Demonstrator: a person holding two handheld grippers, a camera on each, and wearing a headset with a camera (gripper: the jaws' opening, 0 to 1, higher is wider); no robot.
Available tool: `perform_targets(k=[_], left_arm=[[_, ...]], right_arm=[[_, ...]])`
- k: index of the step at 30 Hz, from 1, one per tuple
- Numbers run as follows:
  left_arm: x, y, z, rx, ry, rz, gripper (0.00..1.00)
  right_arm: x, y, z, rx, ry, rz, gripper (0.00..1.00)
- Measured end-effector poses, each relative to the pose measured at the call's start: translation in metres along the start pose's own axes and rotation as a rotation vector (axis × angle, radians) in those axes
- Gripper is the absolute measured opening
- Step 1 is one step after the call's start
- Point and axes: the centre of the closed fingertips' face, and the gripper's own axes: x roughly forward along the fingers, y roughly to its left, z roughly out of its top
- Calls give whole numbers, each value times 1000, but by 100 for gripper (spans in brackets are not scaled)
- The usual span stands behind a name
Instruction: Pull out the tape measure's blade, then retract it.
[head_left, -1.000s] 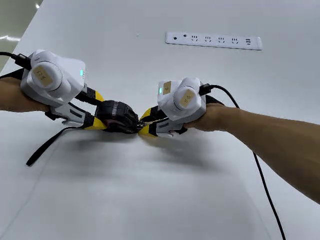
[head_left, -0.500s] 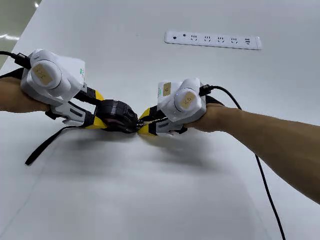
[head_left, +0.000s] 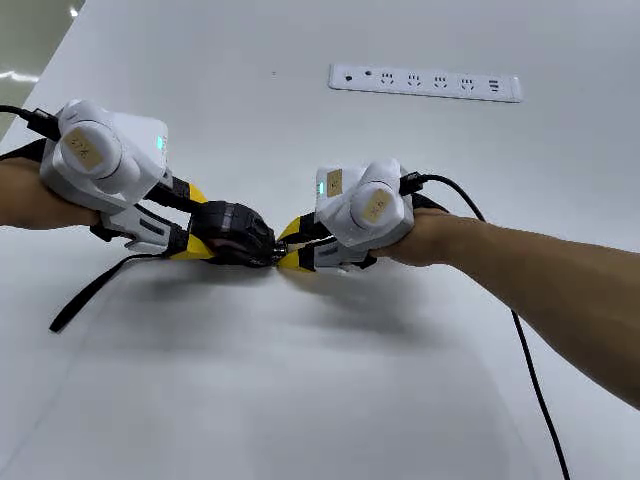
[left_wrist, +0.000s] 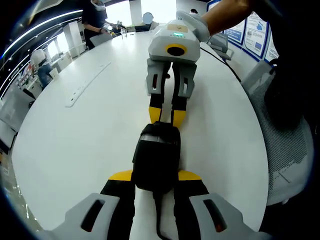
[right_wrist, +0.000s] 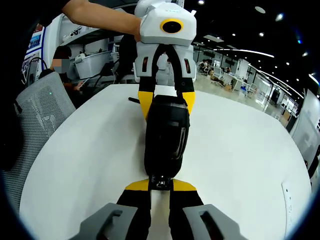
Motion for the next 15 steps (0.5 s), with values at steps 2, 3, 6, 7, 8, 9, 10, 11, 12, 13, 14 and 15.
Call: perform_targets(k=[2, 3, 6, 7, 8, 9, 10, 11, 12, 13, 14, 15], left_arm=[[0, 0, 0, -3, 0, -1, 23], [1, 2, 1, -4, -1, -1, 23], [1, 1, 1, -10, -4, -1, 23], [2, 2, 1, -10, -5, -1, 23], [1, 1, 1, -10, -5, -1, 24], [2, 1, 1, -10, -5, -1, 24], [2, 1, 1, -10, -5, -1, 24], [2, 2, 2, -11, -5, -1, 24], [2, 1, 2, -11, -5, -1, 24], [2, 1, 2, -11, -5, -1, 24], [2, 0, 1, -10, -4, 0, 24], [2, 1, 2, -10, -3, -1, 24]], right_arm=[[0, 0, -1, -3, 1, 0, 9], [0, -1, -1, -9, 1, -1, 9], [-2, -1, -4, -9, 5, -1, 9], [-3, -2, -5, -6, 6, -1, 9], [-4, -1, -7, -1, 9, 0, 9], [-5, -2, -8, -1, 8, 0, 9], [-6, -1, -8, 0, 9, 0, 9], [-6, -2, -10, 3, 13, 0, 9], [-7, -1, -10, 4, 13, 0, 9], [-7, -1, -11, 2, 13, 0, 9], [-8, -1, -12, 2, 15, 0, 9], [-8, -2, -13, 3, 17, -1, 9]])
